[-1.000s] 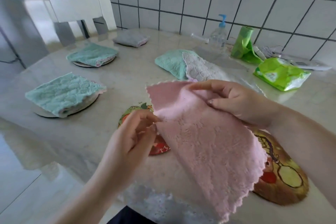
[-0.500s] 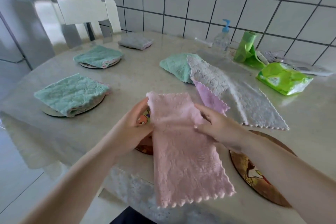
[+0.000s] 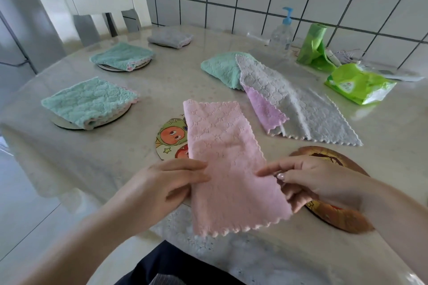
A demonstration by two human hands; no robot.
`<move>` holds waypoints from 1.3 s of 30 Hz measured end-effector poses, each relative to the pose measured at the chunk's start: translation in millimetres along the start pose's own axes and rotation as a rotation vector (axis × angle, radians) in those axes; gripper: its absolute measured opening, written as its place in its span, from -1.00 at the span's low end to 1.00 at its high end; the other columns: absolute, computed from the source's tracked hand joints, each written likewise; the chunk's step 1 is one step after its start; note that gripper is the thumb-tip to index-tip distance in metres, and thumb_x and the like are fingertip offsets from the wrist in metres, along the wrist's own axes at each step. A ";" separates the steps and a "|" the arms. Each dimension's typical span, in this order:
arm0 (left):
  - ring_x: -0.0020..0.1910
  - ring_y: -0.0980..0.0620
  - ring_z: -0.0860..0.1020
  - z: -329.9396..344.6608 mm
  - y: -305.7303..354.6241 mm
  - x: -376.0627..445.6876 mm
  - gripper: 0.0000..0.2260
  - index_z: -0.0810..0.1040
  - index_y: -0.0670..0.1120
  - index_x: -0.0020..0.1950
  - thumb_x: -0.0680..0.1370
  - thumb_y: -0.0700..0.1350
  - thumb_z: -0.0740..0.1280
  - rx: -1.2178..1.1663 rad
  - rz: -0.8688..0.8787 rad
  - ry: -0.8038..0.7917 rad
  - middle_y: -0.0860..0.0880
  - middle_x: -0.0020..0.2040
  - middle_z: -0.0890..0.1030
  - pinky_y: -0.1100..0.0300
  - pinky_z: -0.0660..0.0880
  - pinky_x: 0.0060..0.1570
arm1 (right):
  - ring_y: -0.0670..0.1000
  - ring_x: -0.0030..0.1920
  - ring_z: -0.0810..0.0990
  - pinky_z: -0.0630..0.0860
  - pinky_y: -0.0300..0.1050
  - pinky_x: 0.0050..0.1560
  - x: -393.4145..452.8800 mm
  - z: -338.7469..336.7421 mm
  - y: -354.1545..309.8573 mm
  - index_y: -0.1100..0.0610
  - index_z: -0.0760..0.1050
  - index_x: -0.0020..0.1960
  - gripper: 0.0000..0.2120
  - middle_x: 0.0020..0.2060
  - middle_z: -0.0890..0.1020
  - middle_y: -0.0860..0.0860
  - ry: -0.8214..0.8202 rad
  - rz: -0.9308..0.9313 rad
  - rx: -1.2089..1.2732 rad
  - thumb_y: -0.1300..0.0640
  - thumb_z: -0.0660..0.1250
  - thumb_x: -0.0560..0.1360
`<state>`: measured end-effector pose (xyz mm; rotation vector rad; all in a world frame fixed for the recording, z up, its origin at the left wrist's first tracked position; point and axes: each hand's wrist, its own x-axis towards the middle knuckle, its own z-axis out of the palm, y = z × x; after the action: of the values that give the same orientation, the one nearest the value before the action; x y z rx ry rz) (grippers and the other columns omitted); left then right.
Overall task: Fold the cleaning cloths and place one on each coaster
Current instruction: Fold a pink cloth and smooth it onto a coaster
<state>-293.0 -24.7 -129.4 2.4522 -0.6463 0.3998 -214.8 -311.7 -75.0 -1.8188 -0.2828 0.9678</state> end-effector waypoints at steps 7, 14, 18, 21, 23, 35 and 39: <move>0.23 0.16 0.50 -0.1 -3.7 6.0 -0.79 0.64 0.05 0.08 0.49 -0.03 0.30 0.208 0.205 -0.052 0.12 0.18 0.60 0.14 0.42 0.18 | -0.23 -0.38 0.52 0.36 -0.43 -0.27 -4.9 10.1 2.7 -0.27 0.53 0.03 -0.48 -0.42 0.57 -0.25 0.182 -0.269 -0.646 0.36 0.25 0.41; -0.37 0.12 0.55 -4.6 -3.6 24.2 -0.83 0.59 0.07 -0.16 0.45 0.13 0.29 -0.254 -0.279 0.173 0.10 -0.32 0.62 0.17 0.45 -0.36 | -0.11 -0.18 0.52 0.39 -0.30 -0.25 22.8 3.0 1.1 -0.03 0.59 -0.13 -0.85 -0.16 0.53 -0.18 0.542 -0.671 -0.654 0.03 0.29 0.34; -0.41 0.02 0.50 -1.3 -21.0 44.4 -0.70 0.55 -0.03 -0.19 0.46 0.19 0.25 -0.273 -0.379 0.261 -0.02 -0.35 0.58 0.09 0.43 -0.39 | -0.13 -0.21 0.52 0.37 -0.40 -0.26 49.8 -2.9 -22.1 0.06 0.56 -0.18 -0.83 -0.22 0.58 -0.11 0.648 -0.615 -0.572 0.00 0.28 0.48; -0.50 0.13 0.34 -1.4 -31.1 60.7 -0.76 0.47 -0.09 -0.27 0.51 0.03 0.29 -0.255 -0.468 0.282 -0.07 -0.45 0.46 0.20 0.26 -0.47 | -0.13 -0.43 0.42 0.29 -0.32 -0.40 74.8 -9.8 -35.5 0.15 0.44 -0.31 -0.70 -0.43 0.51 -0.07 0.712 -0.470 -0.532 -0.02 0.27 0.50; -0.48 0.15 0.40 -1.3 -37.9 71.6 -0.82 0.49 -0.03 -0.24 0.52 0.02 0.29 -0.193 -0.496 0.265 -0.02 -0.41 0.52 0.23 0.30 -0.43 | -0.13 -0.50 0.38 0.31 -0.23 -0.38 90.3 -15.2 -41.4 0.08 0.35 -0.38 -0.65 -0.51 0.46 -0.07 0.698 -0.411 -0.510 -0.05 0.26 0.52; -0.18 0.10 0.58 -11.8 -62.0 113.6 -0.24 -0.16 0.07 0.52 0.52 0.00 0.31 -0.172 -0.716 0.002 0.08 -0.10 0.61 0.11 0.56 -0.13 | -0.06 -0.41 0.43 0.32 -0.12 -0.32 144.7 -34.8 -46.8 0.23 0.49 -0.28 -0.68 -0.50 0.46 -0.03 0.645 -0.165 -0.633 0.01 0.25 0.53; -0.14 0.14 0.50 -11.2 -60.5 111.9 -0.31 -0.05 0.08 0.51 0.52 0.02 0.29 -0.115 -0.671 0.145 0.12 -0.02 0.47 0.12 0.51 -0.07 | -0.06 -0.21 0.54 0.41 -0.15 -0.22 143.9 -36.1 -47.3 0.02 0.50 -0.08 -0.88 -0.30 0.57 -0.11 0.683 -0.173 -0.599 -0.01 0.25 0.50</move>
<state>-168.9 -14.4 -101.7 2.3293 0.2189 0.2517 -84.3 -230.3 -98.4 -2.4954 -0.3090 0.0908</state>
